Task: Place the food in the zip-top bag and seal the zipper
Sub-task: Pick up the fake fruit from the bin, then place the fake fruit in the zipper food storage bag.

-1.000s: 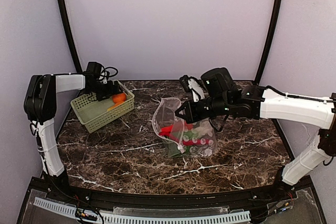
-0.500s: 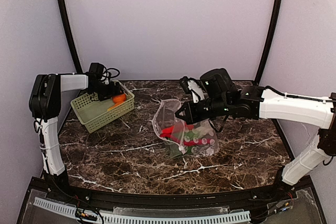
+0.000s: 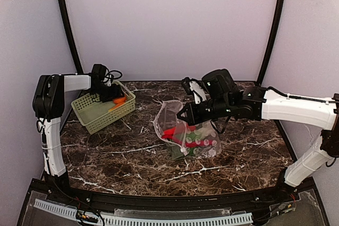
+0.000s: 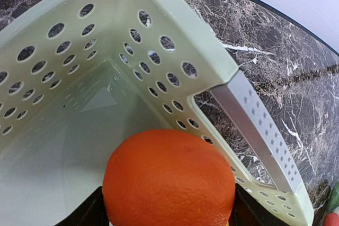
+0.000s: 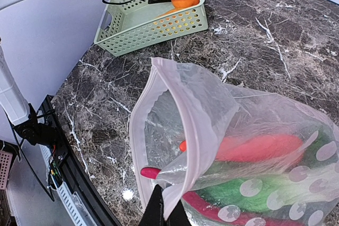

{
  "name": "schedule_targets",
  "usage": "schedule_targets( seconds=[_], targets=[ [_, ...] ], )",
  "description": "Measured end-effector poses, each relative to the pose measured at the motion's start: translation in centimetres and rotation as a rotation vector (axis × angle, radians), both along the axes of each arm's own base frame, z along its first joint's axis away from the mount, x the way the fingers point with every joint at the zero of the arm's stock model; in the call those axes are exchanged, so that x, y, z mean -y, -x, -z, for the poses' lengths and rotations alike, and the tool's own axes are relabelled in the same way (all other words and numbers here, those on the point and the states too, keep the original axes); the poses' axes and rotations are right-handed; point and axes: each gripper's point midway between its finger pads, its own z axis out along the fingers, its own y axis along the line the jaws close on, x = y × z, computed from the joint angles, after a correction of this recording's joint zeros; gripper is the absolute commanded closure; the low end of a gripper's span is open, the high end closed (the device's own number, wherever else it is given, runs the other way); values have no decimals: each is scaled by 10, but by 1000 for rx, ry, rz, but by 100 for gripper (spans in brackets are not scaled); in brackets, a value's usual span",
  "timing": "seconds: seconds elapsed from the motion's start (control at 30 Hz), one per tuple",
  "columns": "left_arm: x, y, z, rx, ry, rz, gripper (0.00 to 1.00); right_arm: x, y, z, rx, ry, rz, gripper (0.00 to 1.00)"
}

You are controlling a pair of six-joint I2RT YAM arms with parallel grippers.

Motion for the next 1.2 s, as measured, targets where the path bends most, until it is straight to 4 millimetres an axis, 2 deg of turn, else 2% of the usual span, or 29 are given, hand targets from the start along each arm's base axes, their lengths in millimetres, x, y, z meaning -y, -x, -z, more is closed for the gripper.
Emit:
schedule_targets(
  seconds=[0.27,0.47,0.63,0.73,0.87,1.0,1.1,1.2],
  targets=[
    [-1,1,0,-4,-10,7,37,0,0,1,-2,3,0,100],
    [-1,2,1,-6,-12,6,37,0,0,1,-5,3,2,100],
    [-4,8,-12,22,-21,-4,37,1,0,1,-5,3,2,100],
    [-9,18,-40,79,-30,-17,37,1,0,1,-5,3,2,100],
    [-17,36,-101,227,-38,-45,37,1,0,1,-5,3,2,100],
    [-21,67,-161,384,-16,-63,37,1,1,1,-5,3,2,100],
    [-14,96,-187,453,14,-51,37,1,1,1,-5,3,2,100],
    [16,132,-204,499,64,28,37,1,1,1,-5,3,2,100]
  ],
)
